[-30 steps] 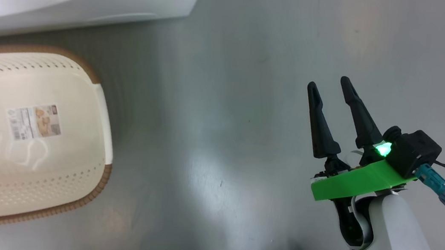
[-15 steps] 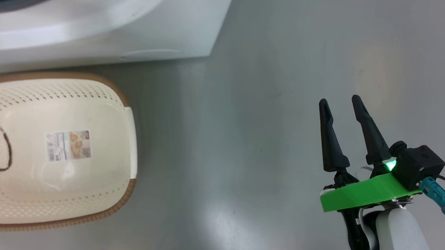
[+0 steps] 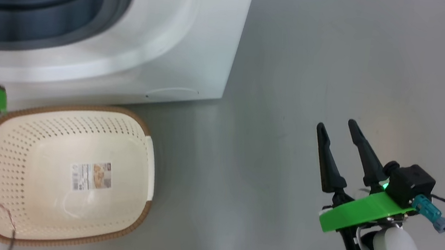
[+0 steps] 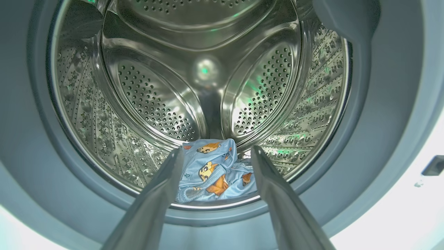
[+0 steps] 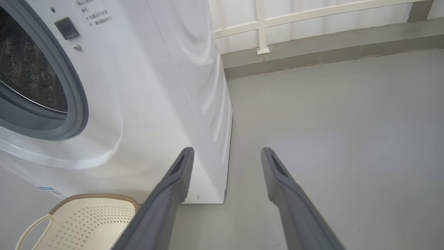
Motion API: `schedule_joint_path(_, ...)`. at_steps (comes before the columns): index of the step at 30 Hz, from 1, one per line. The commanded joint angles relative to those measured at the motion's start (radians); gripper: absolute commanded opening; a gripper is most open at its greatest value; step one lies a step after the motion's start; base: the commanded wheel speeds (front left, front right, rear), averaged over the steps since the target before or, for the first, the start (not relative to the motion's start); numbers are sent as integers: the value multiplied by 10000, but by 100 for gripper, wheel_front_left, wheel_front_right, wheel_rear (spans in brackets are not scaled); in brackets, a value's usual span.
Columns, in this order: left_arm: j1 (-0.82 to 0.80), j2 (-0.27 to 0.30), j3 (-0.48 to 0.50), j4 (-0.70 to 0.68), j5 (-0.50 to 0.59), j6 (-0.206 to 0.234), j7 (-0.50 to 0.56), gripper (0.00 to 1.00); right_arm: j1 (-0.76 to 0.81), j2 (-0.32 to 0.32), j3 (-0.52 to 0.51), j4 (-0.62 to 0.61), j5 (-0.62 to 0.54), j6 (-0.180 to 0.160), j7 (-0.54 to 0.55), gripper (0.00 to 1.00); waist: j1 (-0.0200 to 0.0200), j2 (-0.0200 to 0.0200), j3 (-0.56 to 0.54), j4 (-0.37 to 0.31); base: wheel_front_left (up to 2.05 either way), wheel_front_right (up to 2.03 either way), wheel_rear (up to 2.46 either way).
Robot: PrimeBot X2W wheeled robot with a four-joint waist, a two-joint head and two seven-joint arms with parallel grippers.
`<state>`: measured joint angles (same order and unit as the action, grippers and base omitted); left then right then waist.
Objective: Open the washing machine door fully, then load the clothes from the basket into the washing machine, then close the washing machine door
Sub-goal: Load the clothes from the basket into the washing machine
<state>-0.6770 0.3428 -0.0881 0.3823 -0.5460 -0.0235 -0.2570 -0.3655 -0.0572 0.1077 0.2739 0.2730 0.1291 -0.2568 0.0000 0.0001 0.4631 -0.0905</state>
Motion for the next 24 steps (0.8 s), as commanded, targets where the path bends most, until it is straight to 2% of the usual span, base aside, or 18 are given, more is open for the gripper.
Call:
schedule_joint_path(1,562,252,522,-480,293,-118,-46,100,367,70,129,-124,-208,16,-49,100,0,-1,-649,128,0,0,0)
schedule_joint_path(6,1604,-183,854,-996,825,-160,-46,100,611,70,96,-16,-214,16,-49,100,0,-1,-1229,156,0,0,0)
schedule_joint_path(11,2710,-416,1104,-1644,1697,-14,-47,100,824,70,106,59,-253,16,-49,100,0,-1,-1810,114,0,0,0)
schedule_joint_path(24,5557,-1625,2029,-2908,2589,138,-47,100,1529,70,56,195,-399,16,-49,100,0,-1,-3446,41,0,0,0)
